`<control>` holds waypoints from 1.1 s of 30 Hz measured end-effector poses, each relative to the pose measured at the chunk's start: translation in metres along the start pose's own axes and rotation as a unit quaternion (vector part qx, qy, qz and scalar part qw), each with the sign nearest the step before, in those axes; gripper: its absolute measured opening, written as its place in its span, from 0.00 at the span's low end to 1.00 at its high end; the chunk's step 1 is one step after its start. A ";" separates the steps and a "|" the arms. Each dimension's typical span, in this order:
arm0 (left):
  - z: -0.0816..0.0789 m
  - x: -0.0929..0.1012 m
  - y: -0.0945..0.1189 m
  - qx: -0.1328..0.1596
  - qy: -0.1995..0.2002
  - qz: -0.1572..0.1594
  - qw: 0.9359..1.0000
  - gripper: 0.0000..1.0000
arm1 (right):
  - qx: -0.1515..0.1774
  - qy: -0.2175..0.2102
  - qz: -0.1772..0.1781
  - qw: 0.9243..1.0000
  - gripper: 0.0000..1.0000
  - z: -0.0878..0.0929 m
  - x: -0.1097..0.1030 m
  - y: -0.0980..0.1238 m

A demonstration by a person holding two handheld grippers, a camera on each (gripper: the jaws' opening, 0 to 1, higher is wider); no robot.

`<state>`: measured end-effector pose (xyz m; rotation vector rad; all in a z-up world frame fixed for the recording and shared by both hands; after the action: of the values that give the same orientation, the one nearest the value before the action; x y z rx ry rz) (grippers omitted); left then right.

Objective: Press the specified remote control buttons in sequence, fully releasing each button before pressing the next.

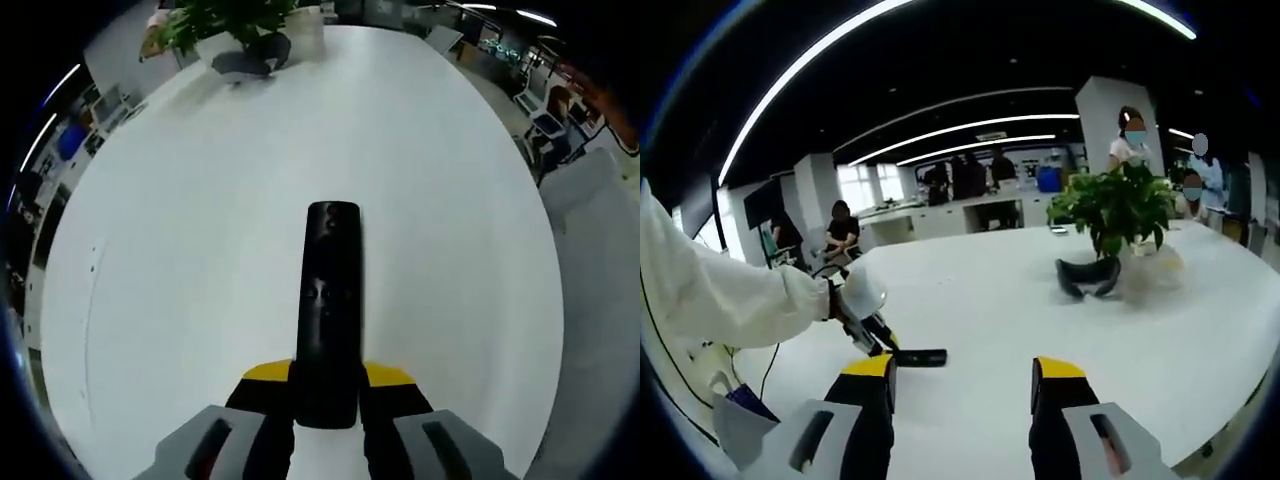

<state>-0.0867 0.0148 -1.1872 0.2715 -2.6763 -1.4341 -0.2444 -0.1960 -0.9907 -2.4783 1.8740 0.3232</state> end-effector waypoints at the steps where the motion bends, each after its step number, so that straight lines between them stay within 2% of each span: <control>1: 0.000 0.001 0.000 0.002 0.000 0.000 1.000 0.24 | 0.000 0.000 0.000 1.000 0.51 0.000 -0.001 0.000; 17: 0.004 0.028 0.002 0.011 0.005 -0.003 1.000 0.24 | 0.012 -0.009 -0.025 1.000 0.47 -0.002 -0.020 0.002; 33: 0.007 0.056 0.004 0.011 0.007 -0.004 1.000 0.24 | 0.004 -0.010 -0.045 0.999 0.34 0.002 -0.033 0.008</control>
<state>-0.1432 0.0110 -1.1878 0.2936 -2.6842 -1.4003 -0.2604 -0.1669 -0.9860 -2.5356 1.7456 0.3358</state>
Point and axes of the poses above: the point that each gripper's makers call its tool centre point, and the gripper's own axes: y roughly backward along the fingers, x roughly to its right, z roughly out of its underside, the point moved 1 cm from there along y, roughly backward along the fingers, and after that the axes turned 15 degrees about x, right-handed, at the moved point
